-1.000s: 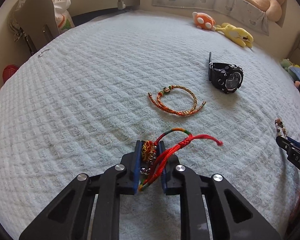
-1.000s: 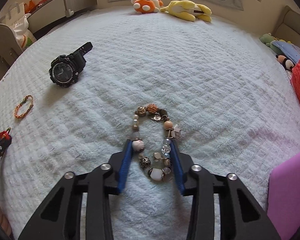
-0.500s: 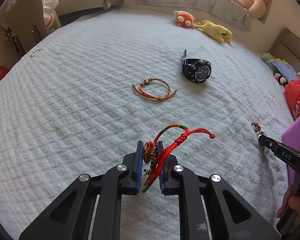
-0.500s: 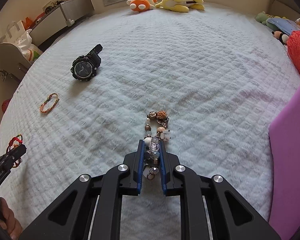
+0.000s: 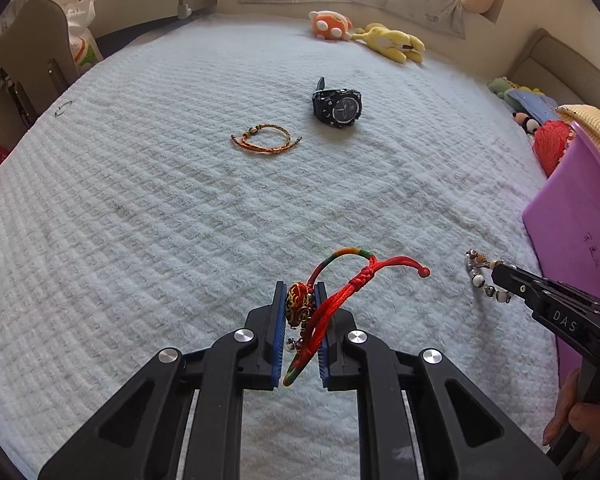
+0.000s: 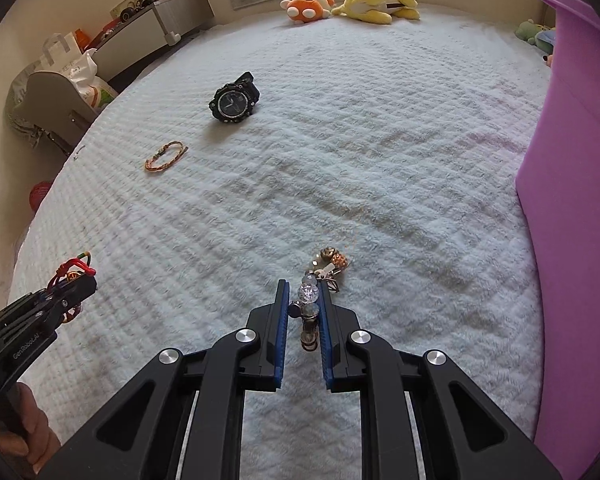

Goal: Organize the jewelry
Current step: 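Lift both held bracelets and carry them over the pink tub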

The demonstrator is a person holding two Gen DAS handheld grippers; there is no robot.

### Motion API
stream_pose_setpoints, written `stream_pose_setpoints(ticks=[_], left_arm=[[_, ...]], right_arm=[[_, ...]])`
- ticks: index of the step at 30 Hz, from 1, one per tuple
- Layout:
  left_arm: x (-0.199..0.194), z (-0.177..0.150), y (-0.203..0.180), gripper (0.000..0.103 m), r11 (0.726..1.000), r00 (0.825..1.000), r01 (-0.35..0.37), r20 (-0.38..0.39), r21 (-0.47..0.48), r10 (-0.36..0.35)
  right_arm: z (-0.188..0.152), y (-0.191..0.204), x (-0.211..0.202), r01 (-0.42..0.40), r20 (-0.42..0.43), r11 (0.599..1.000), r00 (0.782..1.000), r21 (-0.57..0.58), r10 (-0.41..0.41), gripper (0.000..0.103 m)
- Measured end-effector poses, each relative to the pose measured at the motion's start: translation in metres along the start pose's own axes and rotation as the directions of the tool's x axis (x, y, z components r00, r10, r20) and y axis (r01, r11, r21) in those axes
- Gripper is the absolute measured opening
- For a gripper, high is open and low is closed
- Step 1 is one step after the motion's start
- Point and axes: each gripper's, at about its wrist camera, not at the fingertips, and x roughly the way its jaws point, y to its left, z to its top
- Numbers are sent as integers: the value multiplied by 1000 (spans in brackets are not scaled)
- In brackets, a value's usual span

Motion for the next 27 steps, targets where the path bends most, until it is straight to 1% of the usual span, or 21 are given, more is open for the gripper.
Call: stream_pose_setpoints(ticks=[9,18,22,27], left_arm=[[-36,-9,-20,13,999,999,38,15,23,-39],[-77,-2,-40,13,997,997,48,58,63,-51],[-94,2,-58,13,994,995,61,74,89,-68],[-112,7,-92,13,987,990,95,88,129,-106]], right_arm=[[-12,10,-48,-25,44,999,999,-19,26,14],[-17,14,-112,-42,142,998,989,-42,47,14],[-18,11,-140,-39,182,998,982,-51,48,14],[-16,-3,-179,-30,241,999,970,-45,40,14]])
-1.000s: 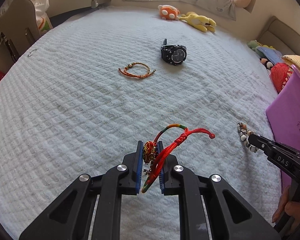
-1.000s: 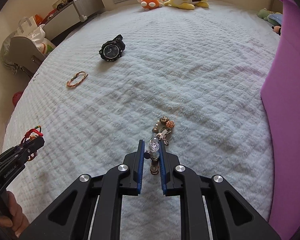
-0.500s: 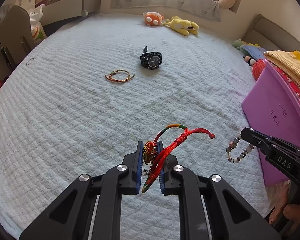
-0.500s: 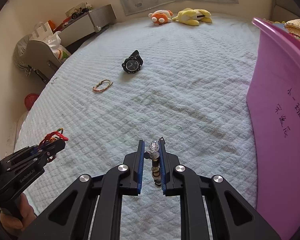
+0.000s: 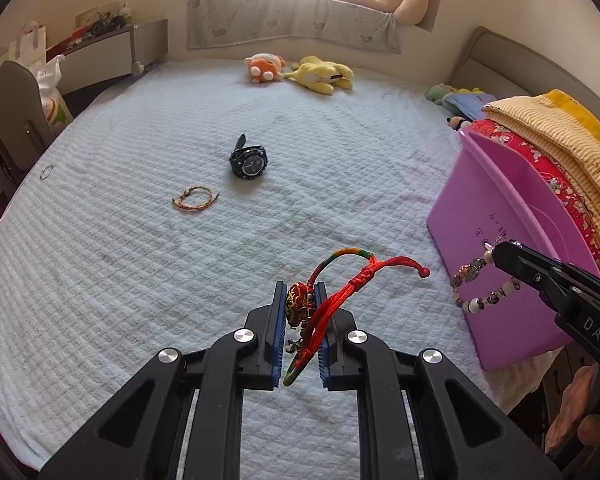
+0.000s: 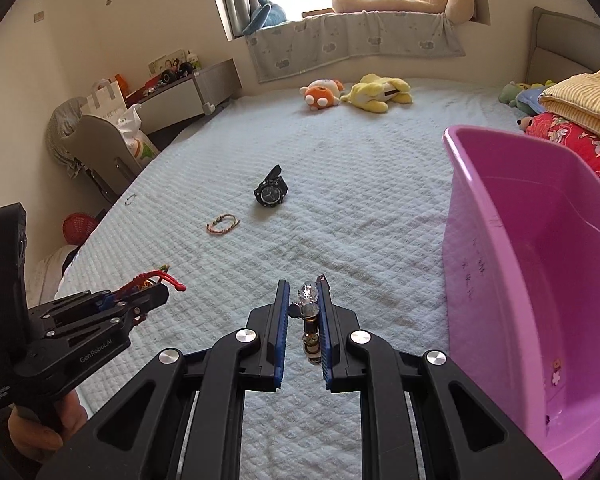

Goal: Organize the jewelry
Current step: 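Lift both held bracelets and carry them over the pink tub, then open both tools to drop the bracelets into the tub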

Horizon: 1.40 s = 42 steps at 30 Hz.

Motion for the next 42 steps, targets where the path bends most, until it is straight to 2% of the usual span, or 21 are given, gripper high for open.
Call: stream_pose_setpoints(ticks=[6,11,21,27,35,40,41,42], left_arm=[[-10,18,-50,14,998,999,45,26,38,-46],[-14,34,-101,14,992,995,81,43,96,-86],[-11,66,-205,14,962,976,194,55,194,-209],[12,68,-246,14,948,972,230,-9,222,-234],[60,54,-275,14,946,968,229,-157,229,-196],[72,46,-281,14,942,968,207,-193,263,-159],[73,46,-283,17,942,969,200,-199,271,-149],[74,45,-284,29,942,971,187,-200,280,-134]], right_arm=[[14,-31,-39,18,64,1000,998,19,-19,14],[24,-68,-72,64,121,997,990,47,-69,14],[24,-152,-116,157,174,975,968,156,-184,14],[10,-195,-116,196,131,954,964,229,-230,14],[-10,-228,-91,217,6,930,973,295,-229,14],[-19,-236,-79,227,-47,920,973,319,-224,14],[-20,-237,-78,228,-53,918,973,323,-223,14],[-21,-237,-78,232,-55,917,973,325,-226,14]])
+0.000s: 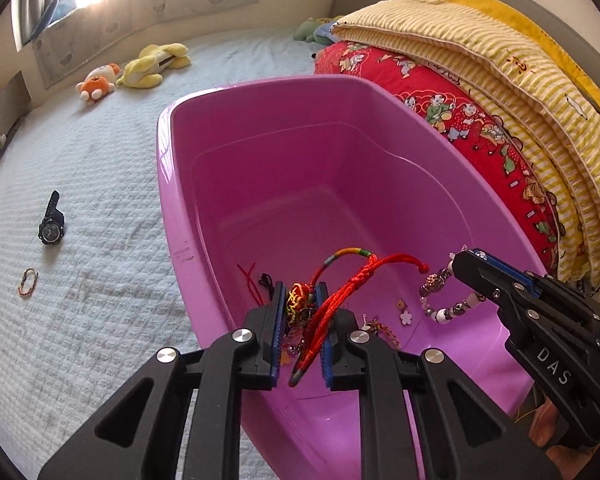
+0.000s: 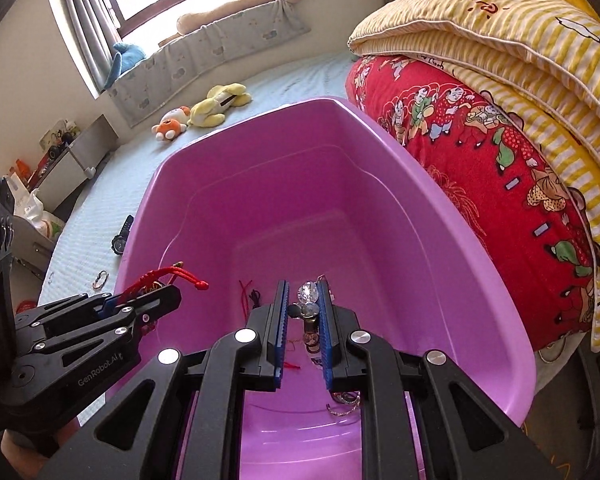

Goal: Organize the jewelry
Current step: 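Open both tools to drop the bracelets into the tub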

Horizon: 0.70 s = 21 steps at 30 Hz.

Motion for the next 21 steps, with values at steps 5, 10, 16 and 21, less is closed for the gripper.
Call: stream_pose_setpoints(ticks=[5,10,16,21], left_arm=[[-19,-2,-9,86,999,997,2,82,38,-5],[-26,-2,-7,89,999,994,-23,104,36,19],[-30,-4,6,89,1000,994,-22,107,-12,23],[-37,-14,18,89,999,993,-20,114,-39,24]], right_arm=[[0,1,-5,30,20,1000,999,-8,-30,26],[-1,-1,-16,40,46,999,998,-1,-40,36],[-5,-2,-18,25,33,1000,999,6,-25,43],[-8,7,-19,-24,25,1000,999,6,24,48]])
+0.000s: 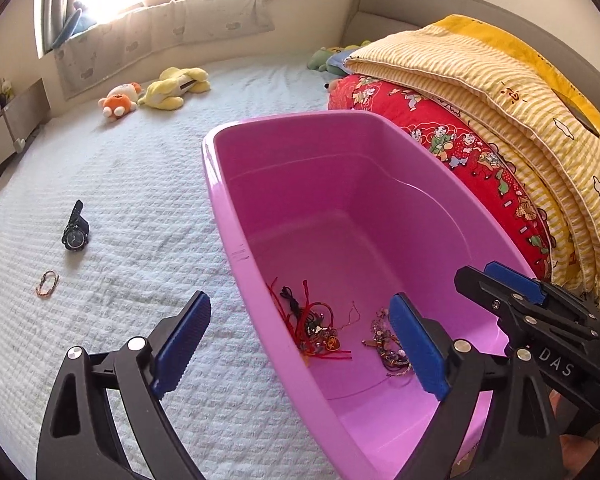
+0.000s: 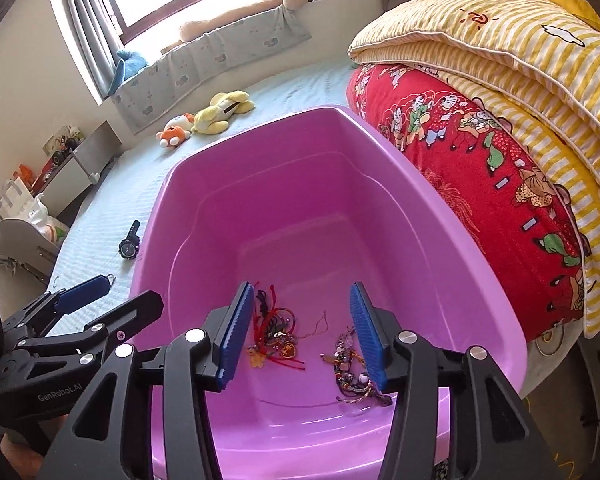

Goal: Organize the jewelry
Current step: 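Open both tools to drop the bracelets into the tub, then withdraw both open tools from the tub back over the bed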

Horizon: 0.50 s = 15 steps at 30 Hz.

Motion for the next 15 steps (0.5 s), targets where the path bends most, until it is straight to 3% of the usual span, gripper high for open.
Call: stream_pose_setpoints(ticks=[7,15], left_arm=[[-6,-17,34,89,998,1000,-30,-9,-60,30],[-22,-32,83,89,989,997,-75,5,-130,77]], right_arm=[[-1,31,0,-83,1,996,997,-37,83,56],[-6,71,6,-157,-26,986,988,-53,155,58]])
